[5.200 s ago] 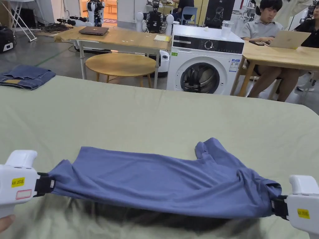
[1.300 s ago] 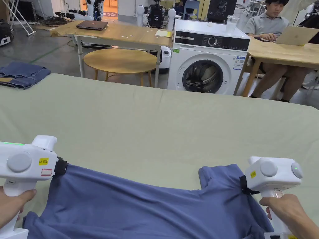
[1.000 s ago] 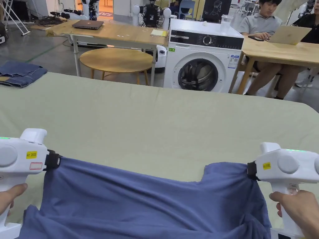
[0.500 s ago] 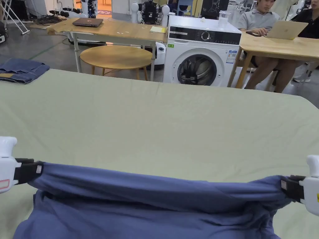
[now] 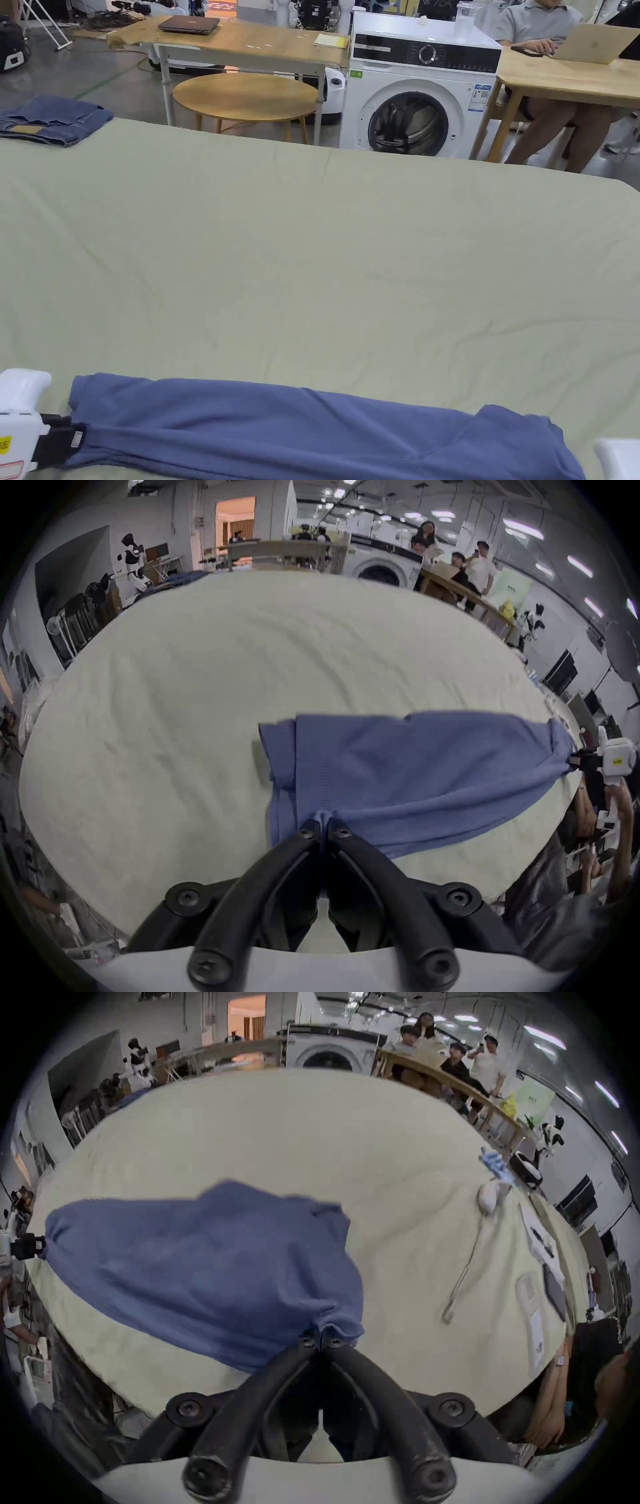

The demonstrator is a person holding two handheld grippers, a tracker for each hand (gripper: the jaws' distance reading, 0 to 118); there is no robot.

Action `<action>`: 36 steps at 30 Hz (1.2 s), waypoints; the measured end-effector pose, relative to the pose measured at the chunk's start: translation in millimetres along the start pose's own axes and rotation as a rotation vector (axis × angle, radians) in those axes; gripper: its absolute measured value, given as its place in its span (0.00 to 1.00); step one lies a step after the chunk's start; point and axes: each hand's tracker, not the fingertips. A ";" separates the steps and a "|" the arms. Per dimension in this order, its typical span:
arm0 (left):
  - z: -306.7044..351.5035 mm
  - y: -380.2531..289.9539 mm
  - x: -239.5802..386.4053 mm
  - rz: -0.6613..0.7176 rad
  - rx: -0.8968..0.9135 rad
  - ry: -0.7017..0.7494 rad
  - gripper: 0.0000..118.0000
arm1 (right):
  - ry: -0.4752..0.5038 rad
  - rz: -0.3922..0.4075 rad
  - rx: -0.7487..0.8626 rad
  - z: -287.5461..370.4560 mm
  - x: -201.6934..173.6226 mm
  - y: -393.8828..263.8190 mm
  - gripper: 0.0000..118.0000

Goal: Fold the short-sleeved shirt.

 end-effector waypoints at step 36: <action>73.1 74.6 125.6 -0.138 0.899 0.220 0.00 | -0.010 -0.145 1.029 100.3 -133.8 76.6 0.00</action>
